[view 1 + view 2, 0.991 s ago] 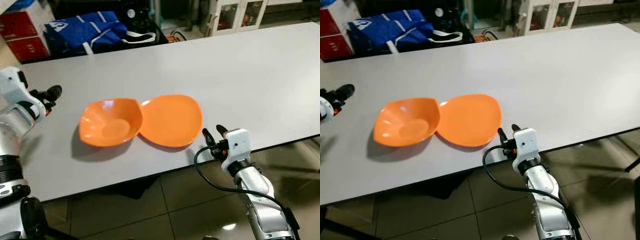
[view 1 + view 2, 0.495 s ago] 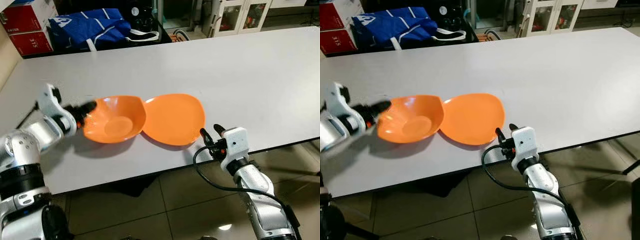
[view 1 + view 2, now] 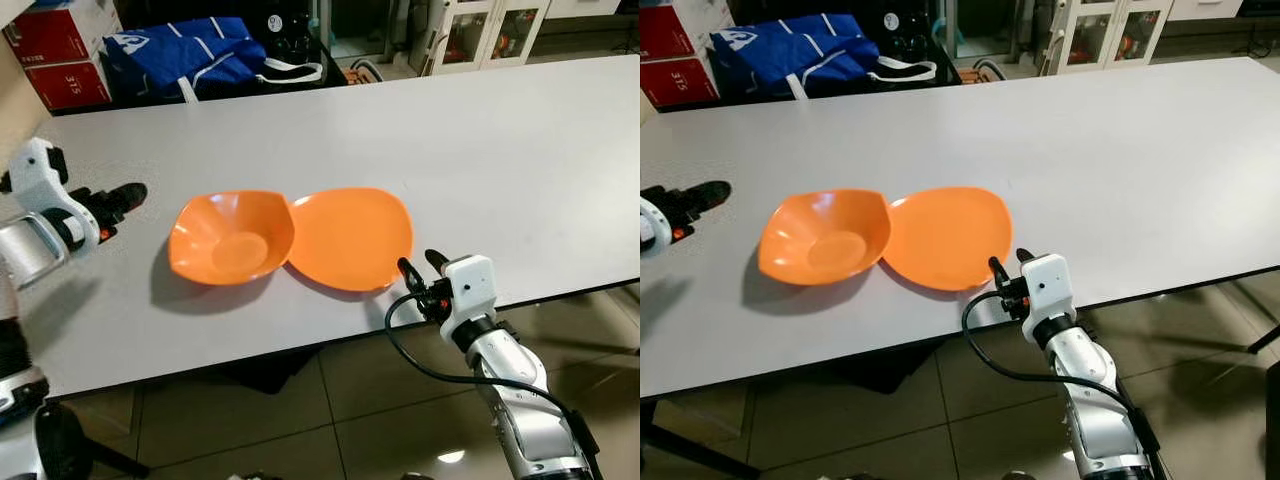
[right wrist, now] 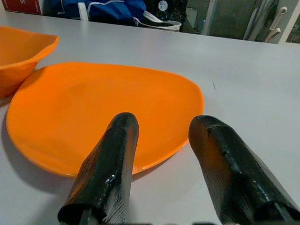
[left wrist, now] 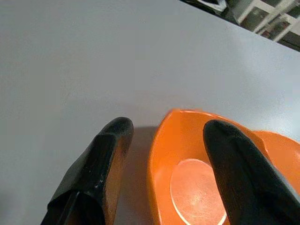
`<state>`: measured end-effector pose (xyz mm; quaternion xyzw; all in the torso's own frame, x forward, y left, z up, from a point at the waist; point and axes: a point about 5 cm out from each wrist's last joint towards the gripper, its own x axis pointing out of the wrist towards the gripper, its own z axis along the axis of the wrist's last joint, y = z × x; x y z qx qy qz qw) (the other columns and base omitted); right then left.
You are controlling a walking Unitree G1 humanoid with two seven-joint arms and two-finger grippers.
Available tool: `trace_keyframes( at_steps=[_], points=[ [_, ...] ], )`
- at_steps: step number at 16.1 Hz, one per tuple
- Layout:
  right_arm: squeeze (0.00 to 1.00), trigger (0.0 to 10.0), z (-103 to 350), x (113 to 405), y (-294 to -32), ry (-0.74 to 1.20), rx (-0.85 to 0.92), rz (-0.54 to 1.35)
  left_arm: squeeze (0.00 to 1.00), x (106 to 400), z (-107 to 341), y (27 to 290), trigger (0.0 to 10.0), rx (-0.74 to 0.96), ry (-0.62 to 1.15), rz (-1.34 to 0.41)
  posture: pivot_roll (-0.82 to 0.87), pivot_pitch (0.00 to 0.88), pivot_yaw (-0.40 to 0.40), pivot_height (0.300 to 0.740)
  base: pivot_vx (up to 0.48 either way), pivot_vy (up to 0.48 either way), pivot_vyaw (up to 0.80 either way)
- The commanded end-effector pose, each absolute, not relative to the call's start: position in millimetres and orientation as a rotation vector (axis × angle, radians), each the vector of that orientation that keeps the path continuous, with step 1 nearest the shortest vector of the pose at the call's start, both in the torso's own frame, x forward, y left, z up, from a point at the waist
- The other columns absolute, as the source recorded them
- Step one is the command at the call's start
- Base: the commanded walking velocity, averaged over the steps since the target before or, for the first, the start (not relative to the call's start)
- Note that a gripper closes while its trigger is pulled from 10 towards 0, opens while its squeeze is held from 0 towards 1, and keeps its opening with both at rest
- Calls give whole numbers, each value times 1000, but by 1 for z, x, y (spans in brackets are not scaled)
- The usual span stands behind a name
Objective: Setting the table
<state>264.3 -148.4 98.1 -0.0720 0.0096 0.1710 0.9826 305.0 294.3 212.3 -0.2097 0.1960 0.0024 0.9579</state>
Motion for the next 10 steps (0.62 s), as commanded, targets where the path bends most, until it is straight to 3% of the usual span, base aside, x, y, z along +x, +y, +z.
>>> trace_keyframes(
  at_steps=[1,6,10],
  points=[
    [0,10000,96,264,-147,33,-135,353,0,301,203,295,10000,-435,446,1,-159,10,73,740,0,0,0],
    [0,10000,97,264,-150,37,-148,368,0,297,165,293,10000,-459,567,18,-170,11,58,740,0,0,0],
    [0,10000,97,261,-150,37,-151,364,0,306,166,286,10000,-500,521,-15,-189,18,63,740,0,0,0]
  ],
)
